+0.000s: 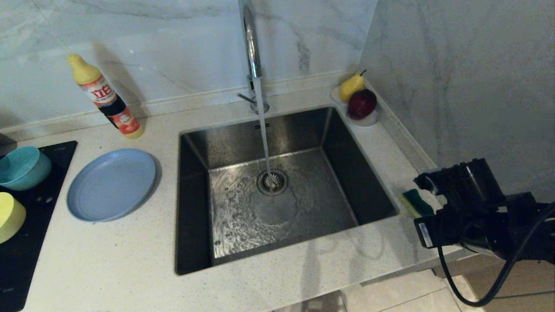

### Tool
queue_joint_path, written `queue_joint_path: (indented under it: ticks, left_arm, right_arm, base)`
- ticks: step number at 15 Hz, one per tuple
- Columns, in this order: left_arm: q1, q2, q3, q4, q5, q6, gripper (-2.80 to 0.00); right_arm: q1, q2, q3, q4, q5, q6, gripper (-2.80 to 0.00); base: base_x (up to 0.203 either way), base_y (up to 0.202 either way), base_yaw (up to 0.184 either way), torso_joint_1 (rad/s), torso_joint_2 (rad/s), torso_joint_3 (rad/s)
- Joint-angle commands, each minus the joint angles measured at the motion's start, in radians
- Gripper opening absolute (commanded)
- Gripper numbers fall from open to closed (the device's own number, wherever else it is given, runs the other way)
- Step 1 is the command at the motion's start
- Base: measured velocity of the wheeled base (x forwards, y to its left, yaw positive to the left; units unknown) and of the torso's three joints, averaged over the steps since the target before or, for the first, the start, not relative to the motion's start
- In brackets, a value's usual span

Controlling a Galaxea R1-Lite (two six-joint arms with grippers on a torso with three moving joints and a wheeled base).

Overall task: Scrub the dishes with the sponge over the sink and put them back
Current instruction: Put down the sponge

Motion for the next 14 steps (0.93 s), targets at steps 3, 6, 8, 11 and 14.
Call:
queue_joint_path:
  ticks: [3,6,8,11,14]
  left_arm:
    - [0.000,0.003,0.000,0.000,0.001,-0.001,-2.80]
    - [0.000,0.003,0.000,-0.001,0.001,-0.001,-2.80]
    - [0.000,0.003,0.000,0.000,0.001,-0.001,-2.80]
    - [0.000,0.003,0.000,0.000,0.001,-0.001,-2.80]
    - [0.000,0.003,0.000,-0.001,0.001,-0.001,-2.80]
  right_arm:
    - [-0.005,0.053,-0.043,-0.008,-0.004,-0.004,-2.80]
    - [-0.004,0.060,-0.067,-0.006,-0.002,0.002,-2.80]
    - [-0.002,0.062,-0.082,-0.002,-0.004,0.000,-2.80]
    - [-0.004,0.072,-0.081,-0.002,-0.010,-0.001,-2.80]
    - [-0.004,0.077,-0.084,-0.002,-0.010,-0.001,-2.80]
  base:
    - [0.000,0.000,0.000,0.000,0.00,0.000]
    - [0.000,0.000,0.000,0.000,0.00,0.000]
    - [0.000,0.000,0.000,0.000,0.00,0.000]
    - [0.000,0.000,0.000,0.000,0.00,0.000]
    - [0.000,0.000,0.000,0.000,0.00,0.000]
